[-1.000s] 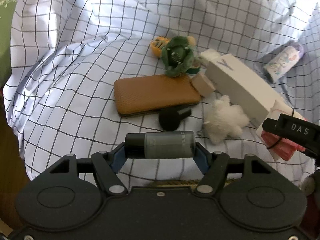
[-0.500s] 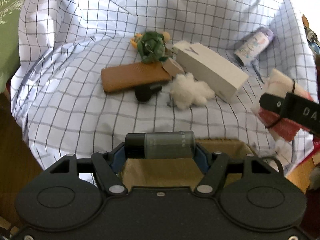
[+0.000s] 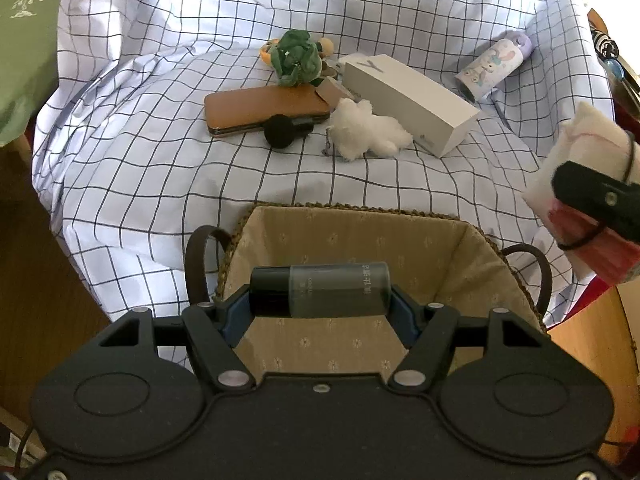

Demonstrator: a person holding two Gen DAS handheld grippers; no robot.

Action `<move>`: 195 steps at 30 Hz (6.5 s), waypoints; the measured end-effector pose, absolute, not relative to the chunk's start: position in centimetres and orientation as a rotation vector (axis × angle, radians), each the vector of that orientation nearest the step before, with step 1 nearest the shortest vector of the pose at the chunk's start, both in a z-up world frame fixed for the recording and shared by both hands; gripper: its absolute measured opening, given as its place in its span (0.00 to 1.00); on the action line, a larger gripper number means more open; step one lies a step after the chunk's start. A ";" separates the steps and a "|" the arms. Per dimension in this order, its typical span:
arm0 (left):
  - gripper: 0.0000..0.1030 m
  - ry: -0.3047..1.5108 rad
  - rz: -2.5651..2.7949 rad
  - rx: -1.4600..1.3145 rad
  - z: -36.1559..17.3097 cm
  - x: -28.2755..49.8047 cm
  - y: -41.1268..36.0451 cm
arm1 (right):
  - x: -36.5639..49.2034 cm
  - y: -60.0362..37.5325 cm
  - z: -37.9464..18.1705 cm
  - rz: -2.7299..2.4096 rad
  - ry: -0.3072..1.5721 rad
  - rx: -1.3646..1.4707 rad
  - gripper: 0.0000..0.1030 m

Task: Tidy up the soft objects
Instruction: 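Carry the tube into the basket and open the left tool while the right tool carries the towel, then lower the towel bundle into the basket and open the right tool, then withdraw the right tool from the basket toward the white plush, then close the right tool around the white fluffy plush toy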

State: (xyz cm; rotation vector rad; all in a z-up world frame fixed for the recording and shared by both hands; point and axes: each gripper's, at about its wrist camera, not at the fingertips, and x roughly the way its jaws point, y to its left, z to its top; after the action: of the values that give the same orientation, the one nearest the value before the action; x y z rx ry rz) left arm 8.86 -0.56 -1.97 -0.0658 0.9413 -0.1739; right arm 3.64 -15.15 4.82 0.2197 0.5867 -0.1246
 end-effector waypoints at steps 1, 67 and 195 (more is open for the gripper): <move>0.63 0.940 -0.169 -0.066 -2.0 8.7 -0.6 | 3.2 -15.0 4.9 -0.122 0.581 0.219 0.72; 0.75 0.833 -0.064 -0.077 -2.4 3.5 -1.0 | 0.5 -14.1 3.5 -0.123 0.674 0.230 0.83; 0.76 0.946 0.045 -0.130 -4.6 20.3 6.0 | 24.6 -9.8 -4.6 -0.020 0.950 -0.109 0.34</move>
State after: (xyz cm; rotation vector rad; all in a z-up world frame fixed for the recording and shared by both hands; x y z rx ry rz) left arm 20.30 5.96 -4.62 -0.1303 0.9461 0.0453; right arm 24.62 -9.76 -4.59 -0.1087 0.9502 -0.0197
